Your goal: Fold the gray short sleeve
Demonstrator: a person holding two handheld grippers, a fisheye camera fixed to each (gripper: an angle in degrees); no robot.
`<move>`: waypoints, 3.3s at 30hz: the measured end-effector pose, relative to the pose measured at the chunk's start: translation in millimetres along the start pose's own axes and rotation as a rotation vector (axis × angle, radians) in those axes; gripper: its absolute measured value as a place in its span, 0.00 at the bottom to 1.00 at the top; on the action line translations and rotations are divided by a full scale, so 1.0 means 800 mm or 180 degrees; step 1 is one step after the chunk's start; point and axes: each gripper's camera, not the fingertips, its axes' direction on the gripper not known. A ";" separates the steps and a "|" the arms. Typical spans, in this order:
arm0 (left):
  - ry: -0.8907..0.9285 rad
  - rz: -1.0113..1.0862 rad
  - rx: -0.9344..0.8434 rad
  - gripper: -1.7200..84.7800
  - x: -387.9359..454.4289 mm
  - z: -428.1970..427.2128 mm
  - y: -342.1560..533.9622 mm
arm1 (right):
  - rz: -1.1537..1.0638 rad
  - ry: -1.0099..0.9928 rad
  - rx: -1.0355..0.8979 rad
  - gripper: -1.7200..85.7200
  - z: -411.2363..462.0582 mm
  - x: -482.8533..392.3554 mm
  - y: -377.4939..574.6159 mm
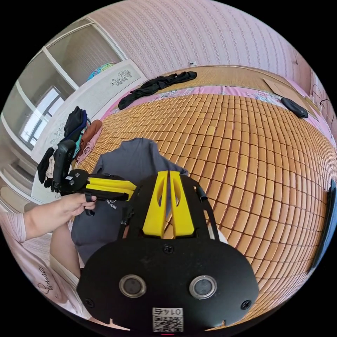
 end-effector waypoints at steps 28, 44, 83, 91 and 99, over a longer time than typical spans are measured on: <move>-0.0121 -0.1351 0.0625 0.01 -0.289 -0.203 0.176 | 0.0160 0.0060 -0.0196 0.02 -0.001 0.021 -0.045; -0.0504 -0.1206 0.1565 0.01 -0.236 -0.297 0.174 | 0.0090 -0.0054 0.0235 0.02 -0.070 -0.001 -0.073; 0.0157 -0.0134 0.0469 0.02 -0.007 -0.167 0.407 | -0.0644 -0.0782 -0.0309 0.03 -0.008 -0.229 0.233; 0.0218 -0.0021 0.0258 0.07 0.029 -0.194 0.533 | -0.1102 -0.0935 -0.0958 0.04 -0.040 -0.262 0.299; 0.0069 -0.0116 0.0444 0.11 0.076 -0.158 0.528 | -0.1142 -0.0560 -0.0921 0.09 0.012 -0.337 0.266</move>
